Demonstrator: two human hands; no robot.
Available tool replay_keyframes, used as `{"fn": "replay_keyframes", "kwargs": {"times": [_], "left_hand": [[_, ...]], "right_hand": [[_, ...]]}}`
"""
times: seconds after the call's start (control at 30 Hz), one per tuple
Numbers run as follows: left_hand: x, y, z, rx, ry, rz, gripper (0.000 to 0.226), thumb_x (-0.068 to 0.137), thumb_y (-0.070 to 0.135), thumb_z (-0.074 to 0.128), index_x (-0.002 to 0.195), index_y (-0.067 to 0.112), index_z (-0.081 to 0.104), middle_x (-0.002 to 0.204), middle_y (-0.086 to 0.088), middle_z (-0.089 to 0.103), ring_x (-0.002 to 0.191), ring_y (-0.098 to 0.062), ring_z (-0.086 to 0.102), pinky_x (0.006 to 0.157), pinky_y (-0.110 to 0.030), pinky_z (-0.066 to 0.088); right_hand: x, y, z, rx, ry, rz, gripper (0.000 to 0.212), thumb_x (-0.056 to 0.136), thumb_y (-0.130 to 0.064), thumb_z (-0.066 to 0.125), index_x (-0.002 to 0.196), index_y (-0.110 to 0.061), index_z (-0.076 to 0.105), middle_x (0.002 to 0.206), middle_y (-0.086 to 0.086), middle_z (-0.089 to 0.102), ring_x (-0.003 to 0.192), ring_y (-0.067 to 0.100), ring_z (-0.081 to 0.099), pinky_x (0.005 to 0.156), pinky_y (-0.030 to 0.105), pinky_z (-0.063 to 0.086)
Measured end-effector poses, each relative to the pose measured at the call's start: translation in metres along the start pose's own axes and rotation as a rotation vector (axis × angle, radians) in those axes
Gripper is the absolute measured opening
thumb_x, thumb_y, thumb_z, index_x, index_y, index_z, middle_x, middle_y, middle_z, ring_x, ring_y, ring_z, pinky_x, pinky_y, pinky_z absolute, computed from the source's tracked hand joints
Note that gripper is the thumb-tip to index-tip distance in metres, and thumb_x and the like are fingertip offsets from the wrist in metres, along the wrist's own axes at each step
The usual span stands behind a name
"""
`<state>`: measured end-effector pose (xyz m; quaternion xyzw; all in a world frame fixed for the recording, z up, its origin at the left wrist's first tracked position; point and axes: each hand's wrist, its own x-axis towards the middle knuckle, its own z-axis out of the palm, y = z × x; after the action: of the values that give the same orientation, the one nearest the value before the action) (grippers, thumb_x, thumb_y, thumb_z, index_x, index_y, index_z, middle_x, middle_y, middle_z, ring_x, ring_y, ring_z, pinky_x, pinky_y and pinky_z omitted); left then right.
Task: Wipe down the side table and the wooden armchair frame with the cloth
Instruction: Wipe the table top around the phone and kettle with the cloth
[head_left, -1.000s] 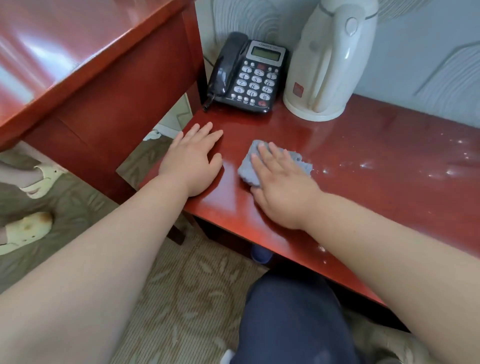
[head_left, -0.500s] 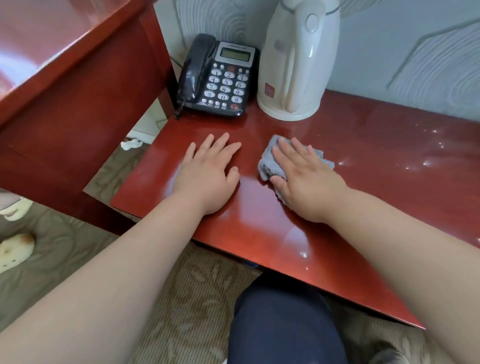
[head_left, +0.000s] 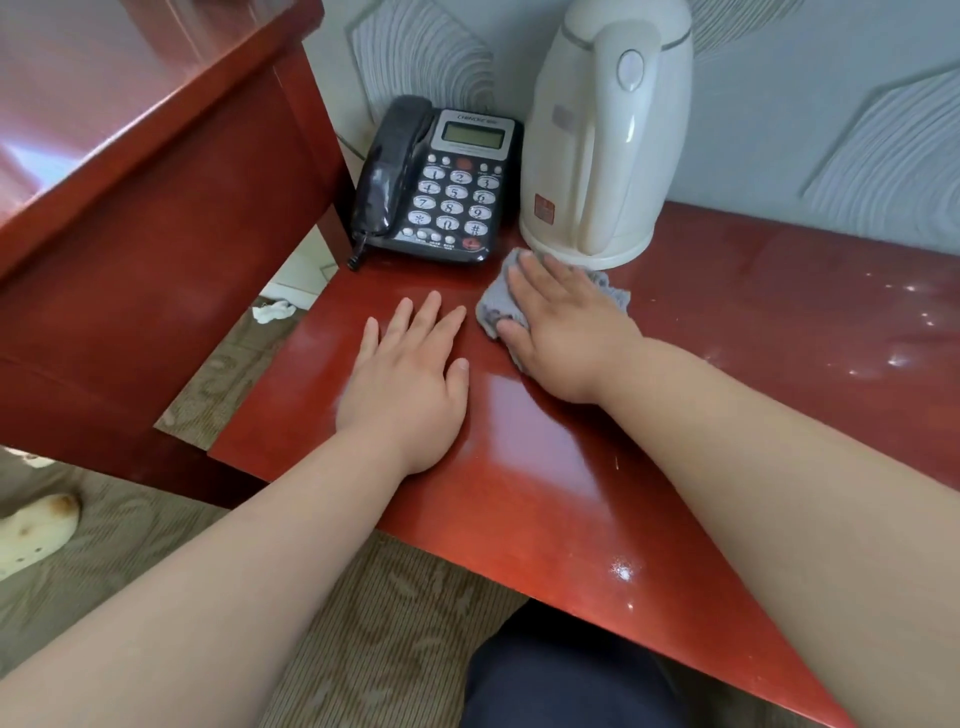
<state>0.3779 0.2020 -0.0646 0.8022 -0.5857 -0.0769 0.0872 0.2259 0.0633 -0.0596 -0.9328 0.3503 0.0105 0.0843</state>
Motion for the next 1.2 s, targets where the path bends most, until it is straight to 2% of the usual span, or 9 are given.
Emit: {"fn": "replay_keyframes", "kwargs": {"times": [0.1, 0.17, 0.3, 0.5, 0.57, 0.7, 0.83, 1.07, 1.2], "left_hand": [[0.0, 0.001, 0.0, 0.009, 0.0, 0.003, 0.061, 0.105, 0.041, 0.03, 0.164, 0.032, 0.019, 0.174, 0.006, 0.009, 0.16, -0.019, 0.002, 0.129, -0.048, 0.001], [0.0, 0.0, 0.0, 0.008, 0.007, 0.002, 0.061, 0.105, 0.04, 0.031, 0.164, 0.031, 0.02, 0.174, 0.005, 0.01, 0.16, -0.02, 0.004, 0.129, -0.048, 0.002], [0.0, 0.001, 0.0, 0.015, 0.007, 0.0, 0.061, 0.104, 0.038, 0.032, 0.163, 0.032, 0.02, 0.174, 0.005, 0.01, 0.16, -0.021, 0.004, 0.129, -0.048, 0.003], [0.0, 0.0, 0.0, 0.023, 0.003, 0.007, 0.061, 0.105, 0.041, 0.031, 0.164, 0.032, 0.019, 0.174, 0.004, 0.01, 0.16, -0.021, 0.005, 0.129, -0.048, 0.002], [0.001, 0.0, 0.001, 0.032, 0.008, 0.003, 0.061, 0.105, 0.042, 0.03, 0.164, 0.033, 0.018, 0.174, 0.005, 0.01, 0.16, -0.021, 0.004, 0.129, -0.048, 0.002], [0.003, -0.002, 0.003, 0.028, 0.01, 0.008, 0.06, 0.104, 0.043, 0.029, 0.163, 0.033, 0.019, 0.173, 0.005, 0.011, 0.16, -0.021, 0.004, 0.129, -0.049, 0.003], [0.001, -0.001, 0.002, 0.045, 0.007, 0.004, 0.061, 0.104, 0.043, 0.028, 0.163, 0.034, 0.018, 0.174, 0.005, 0.01, 0.16, -0.02, 0.004, 0.129, -0.048, 0.003], [0.002, -0.001, 0.003, 0.035, 0.008, -0.007, 0.065, 0.1, 0.054, 0.027, 0.162, 0.035, 0.021, 0.173, 0.006, 0.012, 0.16, -0.02, 0.005, 0.129, -0.048, 0.004], [0.001, 0.0, 0.003, 0.036, 0.01, -0.007, 0.069, 0.096, 0.056, 0.024, 0.162, 0.036, 0.022, 0.173, 0.006, 0.013, 0.16, -0.02, 0.006, 0.129, -0.048, 0.005]], "right_hand": [[0.004, -0.007, 0.001, 0.0, 0.026, 0.025, 0.071, 0.104, -0.051, 0.022, 0.161, -0.011, 0.009, 0.17, 0.01, 0.004, 0.156, 0.026, 0.002, 0.126, 0.041, 0.001], [-0.017, -0.016, 0.001, 0.012, 0.04, -0.061, 0.071, 0.103, -0.051, 0.021, 0.161, -0.01, 0.014, 0.169, 0.012, 0.009, 0.156, 0.028, 0.005, 0.126, 0.041, 0.001], [-0.044, -0.018, 0.001, 0.039, -0.03, -0.163, 0.084, 0.092, -0.06, 0.006, 0.16, -0.012, 0.016, 0.169, 0.009, 0.01, 0.156, 0.025, 0.005, 0.126, 0.041, 0.004], [0.019, -0.01, 0.0, 0.021, -0.002, 0.049, 0.074, 0.102, -0.056, 0.02, 0.161, -0.013, 0.006, 0.17, 0.007, -0.001, 0.156, 0.023, -0.003, 0.126, 0.039, -0.001], [0.021, -0.012, 0.003, 0.019, 0.006, 0.056, 0.074, 0.102, -0.056, 0.019, 0.161, -0.014, 0.004, 0.17, 0.007, -0.002, 0.156, 0.022, -0.004, 0.126, 0.04, -0.001], [-0.04, -0.024, 0.004, 0.003, 0.01, -0.038, 0.08, 0.096, -0.058, 0.008, 0.161, -0.012, 0.009, 0.17, 0.01, 0.002, 0.156, 0.026, 0.0, 0.126, 0.039, -0.003], [-0.084, -0.021, 0.002, -0.012, -0.038, -0.094, 0.083, 0.092, -0.062, 0.005, 0.162, -0.016, 0.007, 0.17, 0.003, -0.001, 0.156, 0.022, -0.004, 0.124, 0.033, -0.008], [-0.034, 0.007, 0.001, -0.001, -0.035, 0.099, 0.095, 0.085, -0.074, 0.002, 0.161, -0.017, 0.003, 0.17, 0.007, -0.002, 0.156, 0.027, -0.004, 0.126, 0.044, 0.002], [-0.086, -0.018, 0.006, -0.015, -0.03, -0.015, 0.084, 0.092, -0.066, 0.014, 0.161, -0.02, 0.012, 0.169, 0.011, 0.005, 0.155, 0.034, 0.001, 0.126, 0.047, 0.004]]}}
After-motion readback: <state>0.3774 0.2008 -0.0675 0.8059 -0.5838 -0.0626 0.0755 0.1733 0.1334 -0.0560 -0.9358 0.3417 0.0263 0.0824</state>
